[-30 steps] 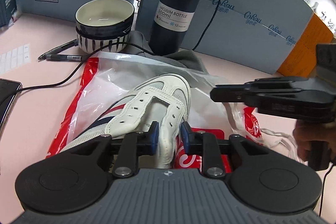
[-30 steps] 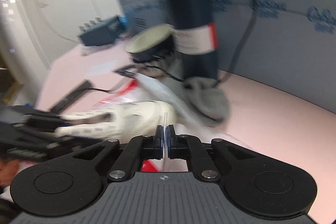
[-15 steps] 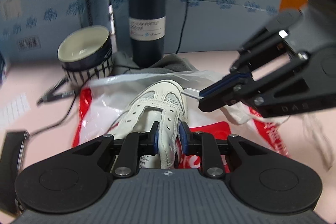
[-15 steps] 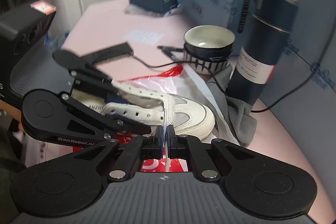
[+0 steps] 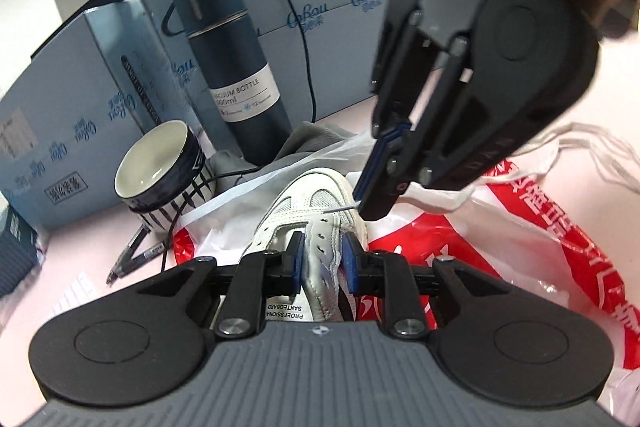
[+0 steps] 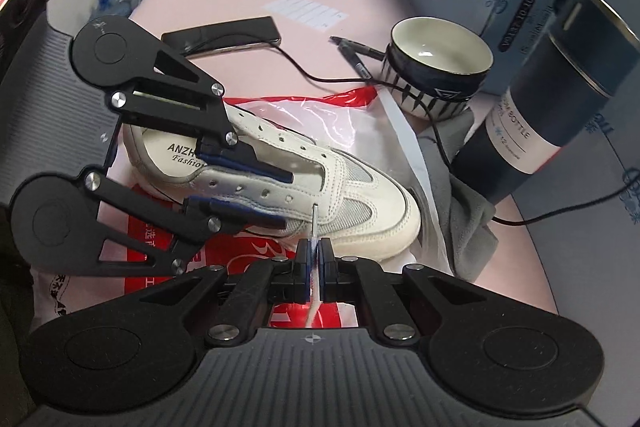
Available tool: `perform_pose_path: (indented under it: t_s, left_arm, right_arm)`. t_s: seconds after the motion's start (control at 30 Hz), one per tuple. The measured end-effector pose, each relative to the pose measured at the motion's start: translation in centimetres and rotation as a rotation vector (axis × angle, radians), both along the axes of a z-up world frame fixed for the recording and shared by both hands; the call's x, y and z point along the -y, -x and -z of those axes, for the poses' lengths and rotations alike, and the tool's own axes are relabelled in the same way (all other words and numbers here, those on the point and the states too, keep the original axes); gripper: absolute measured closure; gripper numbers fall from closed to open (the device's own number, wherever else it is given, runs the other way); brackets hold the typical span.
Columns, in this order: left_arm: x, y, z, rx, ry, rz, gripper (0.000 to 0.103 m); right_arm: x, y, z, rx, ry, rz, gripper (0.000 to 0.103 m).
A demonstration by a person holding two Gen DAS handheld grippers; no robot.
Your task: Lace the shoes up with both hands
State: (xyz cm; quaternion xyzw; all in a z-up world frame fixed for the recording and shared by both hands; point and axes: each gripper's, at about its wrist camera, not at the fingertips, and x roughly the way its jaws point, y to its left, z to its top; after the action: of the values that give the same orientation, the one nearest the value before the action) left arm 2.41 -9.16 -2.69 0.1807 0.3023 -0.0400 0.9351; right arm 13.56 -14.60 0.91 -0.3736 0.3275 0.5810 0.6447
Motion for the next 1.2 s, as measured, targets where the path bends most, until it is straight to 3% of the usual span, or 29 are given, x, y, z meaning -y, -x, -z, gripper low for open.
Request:
perform_pose_path:
  t_s: [0.73,1.2]
  left_arm:
    - [2.3,1.2,1.3,0.054,-0.251,0.115,0.084]
    - [2.6,1.3,1.5,0.055,-0.277,0.131,0.084]
  right_arm:
    - [-2.8,0.4,0.3,0.061,0.207,-0.128,0.099]
    - [-4.0,0.5,-0.6,0.094,0.205,-0.140,0.099]
